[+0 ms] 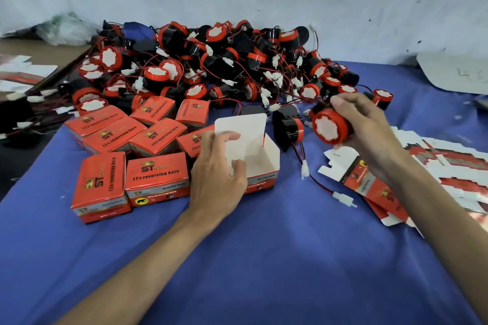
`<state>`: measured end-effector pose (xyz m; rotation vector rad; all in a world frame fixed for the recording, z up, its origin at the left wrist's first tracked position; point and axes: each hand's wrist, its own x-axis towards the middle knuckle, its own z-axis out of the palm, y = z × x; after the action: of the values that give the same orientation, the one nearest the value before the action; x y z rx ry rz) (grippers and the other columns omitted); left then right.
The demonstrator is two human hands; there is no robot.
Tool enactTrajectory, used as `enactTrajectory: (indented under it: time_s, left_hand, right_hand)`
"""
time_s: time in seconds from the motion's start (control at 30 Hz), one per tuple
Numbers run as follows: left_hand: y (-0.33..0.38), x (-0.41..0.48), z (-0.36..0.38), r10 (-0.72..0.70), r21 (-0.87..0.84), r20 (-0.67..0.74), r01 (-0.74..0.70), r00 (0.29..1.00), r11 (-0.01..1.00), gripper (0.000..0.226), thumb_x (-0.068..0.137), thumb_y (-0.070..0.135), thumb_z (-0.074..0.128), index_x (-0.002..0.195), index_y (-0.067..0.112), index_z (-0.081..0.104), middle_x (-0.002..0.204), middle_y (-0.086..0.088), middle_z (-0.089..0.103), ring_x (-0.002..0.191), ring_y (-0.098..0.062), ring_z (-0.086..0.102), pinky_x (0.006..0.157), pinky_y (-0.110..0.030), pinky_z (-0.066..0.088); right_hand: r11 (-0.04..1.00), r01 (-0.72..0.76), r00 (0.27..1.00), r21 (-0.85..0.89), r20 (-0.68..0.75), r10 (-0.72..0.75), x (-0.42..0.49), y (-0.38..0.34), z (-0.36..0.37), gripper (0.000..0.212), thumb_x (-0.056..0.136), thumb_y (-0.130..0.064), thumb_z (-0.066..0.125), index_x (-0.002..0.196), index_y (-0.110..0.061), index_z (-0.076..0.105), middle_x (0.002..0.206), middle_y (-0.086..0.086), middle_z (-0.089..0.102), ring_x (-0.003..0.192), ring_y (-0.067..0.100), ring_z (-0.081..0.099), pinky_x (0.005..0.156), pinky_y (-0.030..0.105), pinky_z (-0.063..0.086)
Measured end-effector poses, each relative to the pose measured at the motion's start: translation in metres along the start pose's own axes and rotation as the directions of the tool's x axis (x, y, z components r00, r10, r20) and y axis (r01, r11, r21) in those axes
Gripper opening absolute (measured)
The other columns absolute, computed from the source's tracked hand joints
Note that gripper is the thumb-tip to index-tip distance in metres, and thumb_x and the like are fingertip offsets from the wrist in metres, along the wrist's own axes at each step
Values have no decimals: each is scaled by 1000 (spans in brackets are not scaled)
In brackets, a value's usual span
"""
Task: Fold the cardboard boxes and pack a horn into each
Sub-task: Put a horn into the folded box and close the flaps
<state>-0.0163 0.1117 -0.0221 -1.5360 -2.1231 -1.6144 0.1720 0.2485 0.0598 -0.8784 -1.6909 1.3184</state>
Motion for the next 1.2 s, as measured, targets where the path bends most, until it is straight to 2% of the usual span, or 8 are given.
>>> enactTrajectory:
  time_s: [0.2,0.37,0.5,0.6,0.67,0.87,1.03,1.2]
  left_hand:
    - [0,0,-1,5,-18,3,-5,1000,1000,40,74,13,47,113,17,53,111,11,39,89,7,35,72,-12,28]
    - [-1,0,0,13,-3,11,-13,1000,1000,39,75,14,47,114,18,52,110,15,36,90,9,34,71,-10,28]
    - [-2,0,0,6,0,14,-6,1000,1000,39,75,15,47,114,20,51,109,16,36,91,9,35,76,2,28]
    - [-2,0,0,0,-1,14,0,1000,1000,39,76,17,48,114,19,51,110,15,38,92,8,36,77,5,27]
    - [-2,0,0,-4,-6,9,4,1000,1000,38,76,17,49,114,18,51,110,13,38,92,8,35,76,6,26]
    - [-2,1,0,-1,-17,20,1,1000,1000,39,77,18,48,116,20,49,110,15,35,98,24,34,77,4,29]
    - [-2,0,-1,28,-60,50,-25,998,998,37,78,16,47,115,21,51,109,18,37,101,20,38,80,0,31]
    - [-3,0,-1,118,-121,134,-101,984,987,38,79,11,46,114,21,52,104,16,42,87,-1,47,75,-7,35]
  right_hand:
    - [888,142,984,438,-163,-77,2,0,-5,38,65,-14,75,102,-17,66,107,8,65,100,22,64,80,27,53]
    - [343,-13,994,939,-25,105,3,-6,0,26,82,-36,61,82,-12,72,93,4,69,91,19,66,82,28,53]
    - [746,-69,995,663,-6,97,-2,3,4,12,88,-17,61,98,-11,65,88,5,67,80,15,69,80,35,57]
    - [993,108,988,-56,-108,-114,-3,9,2,49,78,-11,76,113,-27,45,97,-4,56,82,-1,65,78,18,52]
    - [943,235,952,-237,-137,-272,-5,6,1,67,61,-27,88,109,-39,43,101,-9,60,91,-3,63,81,15,50]
    - [902,431,883,12,-210,-419,-7,-15,-2,51,64,-29,82,106,-21,56,99,-9,67,92,12,65,84,27,51]
    - [792,578,814,-198,72,-577,-14,-25,14,55,73,-19,74,109,-27,33,106,-8,46,92,-10,56,79,7,44]
    - [479,801,593,-358,371,-715,-13,-32,47,55,73,-34,73,109,-20,33,108,4,37,94,2,45,82,13,37]
